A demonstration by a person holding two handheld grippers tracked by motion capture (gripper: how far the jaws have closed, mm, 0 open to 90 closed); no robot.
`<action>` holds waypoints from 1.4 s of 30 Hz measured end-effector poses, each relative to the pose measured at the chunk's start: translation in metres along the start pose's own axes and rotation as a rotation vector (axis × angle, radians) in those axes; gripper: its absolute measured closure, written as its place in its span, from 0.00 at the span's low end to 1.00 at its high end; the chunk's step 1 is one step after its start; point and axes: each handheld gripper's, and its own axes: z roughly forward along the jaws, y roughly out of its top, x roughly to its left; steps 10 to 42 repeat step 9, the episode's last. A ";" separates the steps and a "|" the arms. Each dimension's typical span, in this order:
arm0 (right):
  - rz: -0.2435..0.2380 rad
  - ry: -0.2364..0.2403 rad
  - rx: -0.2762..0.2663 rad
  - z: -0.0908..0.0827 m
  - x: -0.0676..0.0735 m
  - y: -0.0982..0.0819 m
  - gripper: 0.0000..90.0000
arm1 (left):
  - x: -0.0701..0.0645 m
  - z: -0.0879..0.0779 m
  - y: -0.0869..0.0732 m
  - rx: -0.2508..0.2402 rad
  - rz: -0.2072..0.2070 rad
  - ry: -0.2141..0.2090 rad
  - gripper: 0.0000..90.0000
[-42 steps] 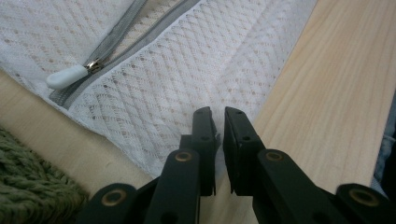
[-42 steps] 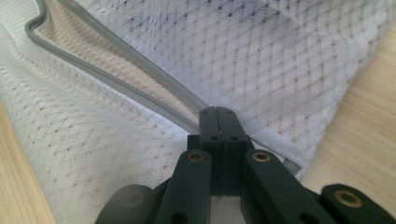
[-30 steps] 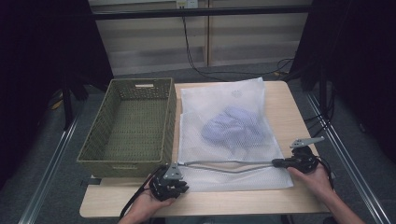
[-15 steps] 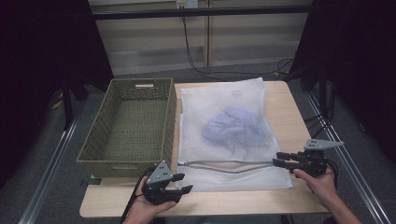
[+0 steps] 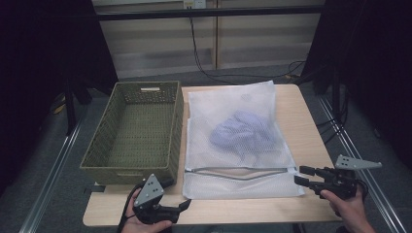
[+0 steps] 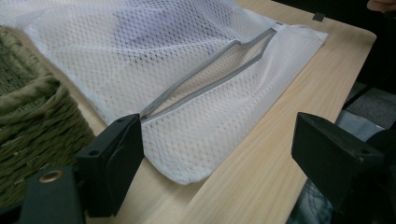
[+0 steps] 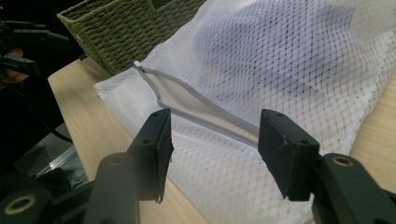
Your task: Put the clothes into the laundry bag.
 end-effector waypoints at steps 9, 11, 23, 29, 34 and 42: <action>0.007 -0.019 -0.008 -0.005 -0.003 -0.002 0.44 | 0.004 0.006 0.002 -0.011 0.011 -0.001 0.18; 0.007 -0.019 -0.008 -0.005 -0.003 -0.002 0.44 | 0.004 0.006 0.002 -0.011 0.011 -0.001 0.18; 0.007 -0.019 -0.008 -0.005 -0.003 -0.002 0.44 | 0.004 0.006 0.002 -0.011 0.011 -0.001 0.18; 0.007 -0.019 -0.008 -0.005 -0.003 -0.002 0.44 | 0.004 0.006 0.002 -0.011 0.011 -0.001 0.18; 0.007 -0.019 -0.008 -0.005 -0.003 -0.002 0.44 | 0.004 0.006 0.002 -0.011 0.011 -0.001 0.18; 0.007 -0.019 -0.008 -0.005 -0.003 -0.002 0.44 | 0.004 0.006 0.002 -0.011 0.011 -0.001 0.18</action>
